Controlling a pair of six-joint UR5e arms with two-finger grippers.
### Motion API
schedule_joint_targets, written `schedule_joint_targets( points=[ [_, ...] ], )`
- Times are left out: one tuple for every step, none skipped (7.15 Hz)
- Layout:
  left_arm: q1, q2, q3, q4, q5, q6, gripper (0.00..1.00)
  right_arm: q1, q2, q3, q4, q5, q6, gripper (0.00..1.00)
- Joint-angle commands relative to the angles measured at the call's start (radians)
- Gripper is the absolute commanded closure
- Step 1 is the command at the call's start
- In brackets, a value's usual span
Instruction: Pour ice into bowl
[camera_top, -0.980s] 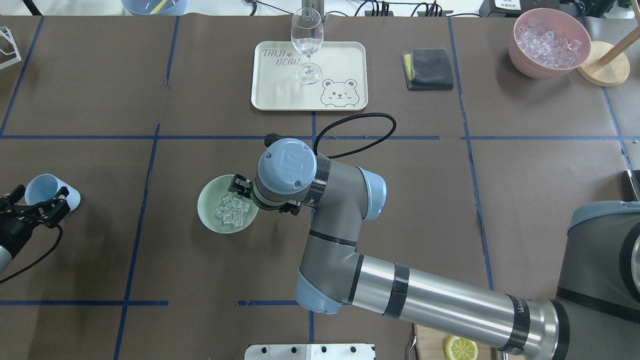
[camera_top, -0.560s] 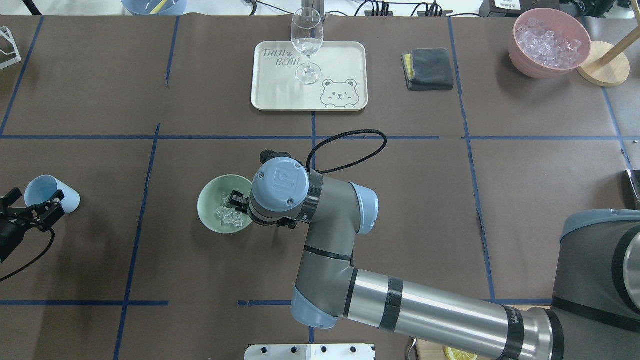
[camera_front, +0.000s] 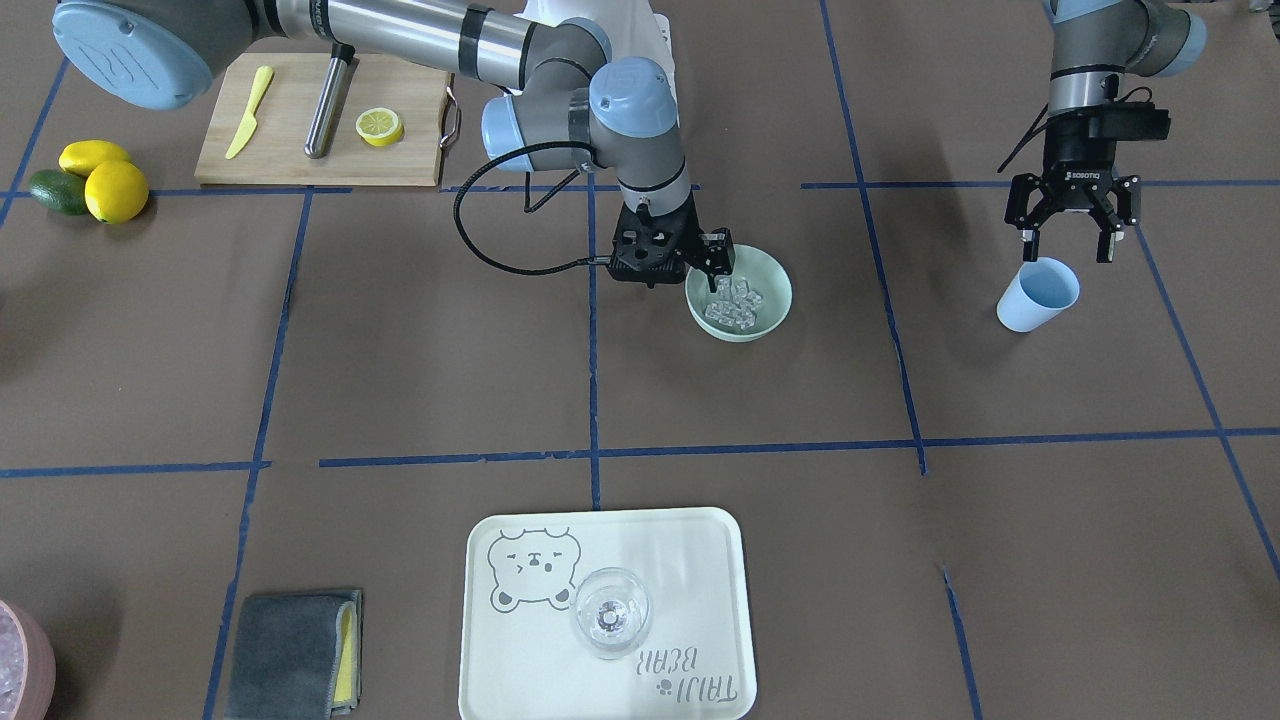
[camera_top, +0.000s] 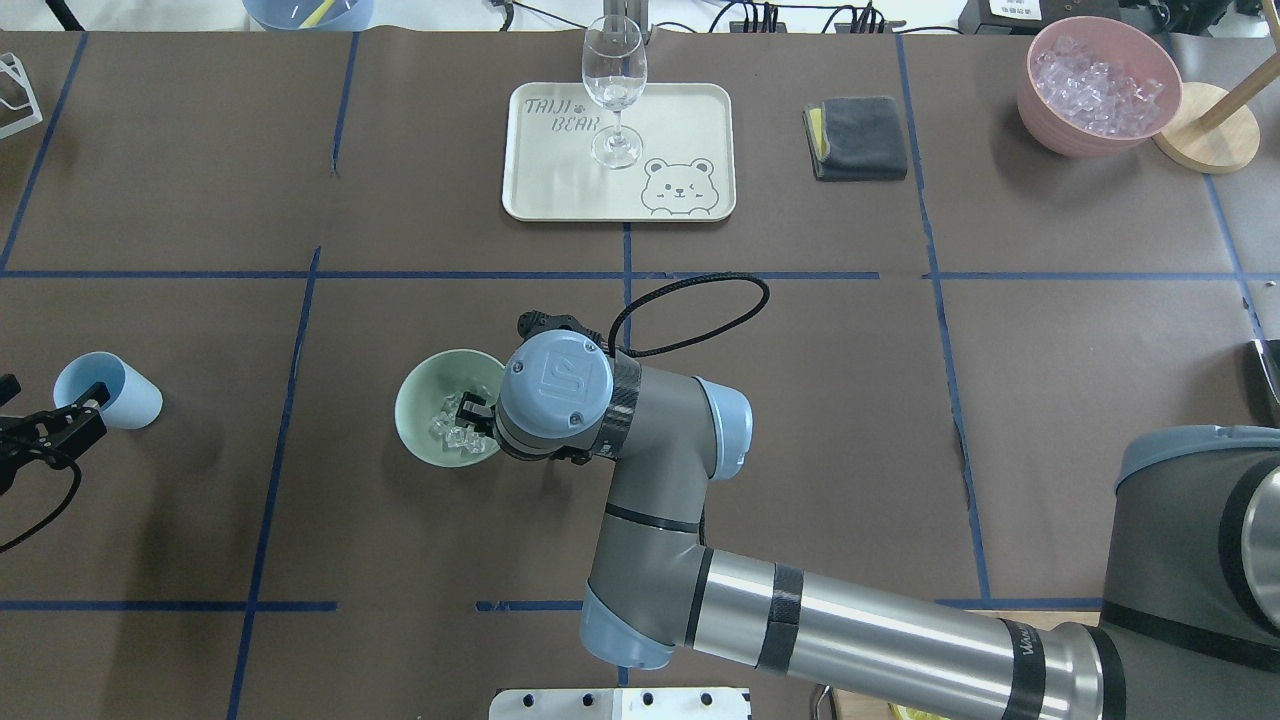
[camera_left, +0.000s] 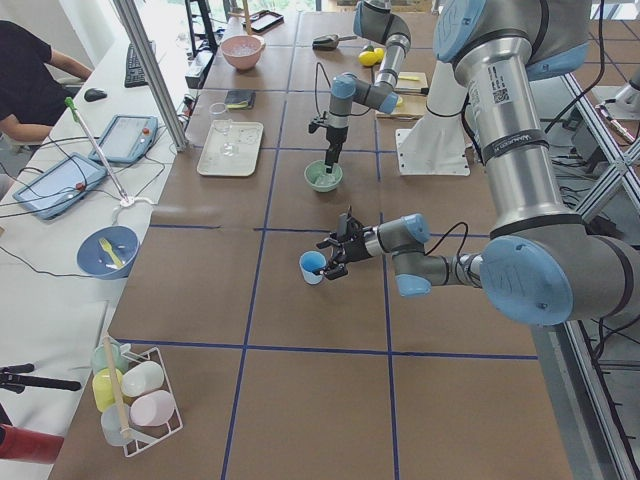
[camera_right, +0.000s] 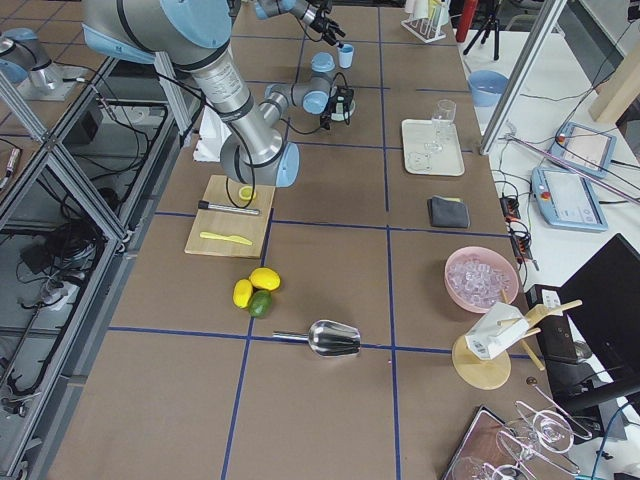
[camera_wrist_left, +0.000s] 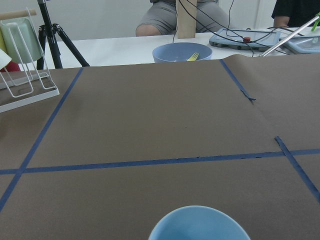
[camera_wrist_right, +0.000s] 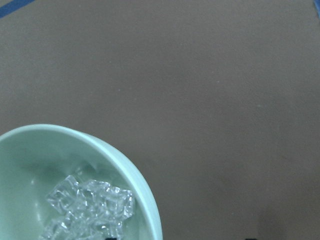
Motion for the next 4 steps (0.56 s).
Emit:
schedule_joint_targets(
  points=[
    [-0.048,0.006,-0.046,0.001,-0.057,0.071,0.00,-0.001,0.000,0.000,0.000,-0.004,-0.010,0.94],
    [-0.096,0.014,-0.066,0.001,-0.086,0.123,0.00,-0.001,0.001,0.001,0.000,-0.003,-0.010,1.00],
    [-0.105,0.014,-0.066,0.001,-0.088,0.133,0.00,-0.001,0.001,0.001,0.000,-0.003,-0.019,1.00],
    [-0.109,0.014,-0.069,0.001,-0.102,0.141,0.00,-0.001,0.001,0.008,0.002,-0.003,-0.036,1.00]
  ],
)
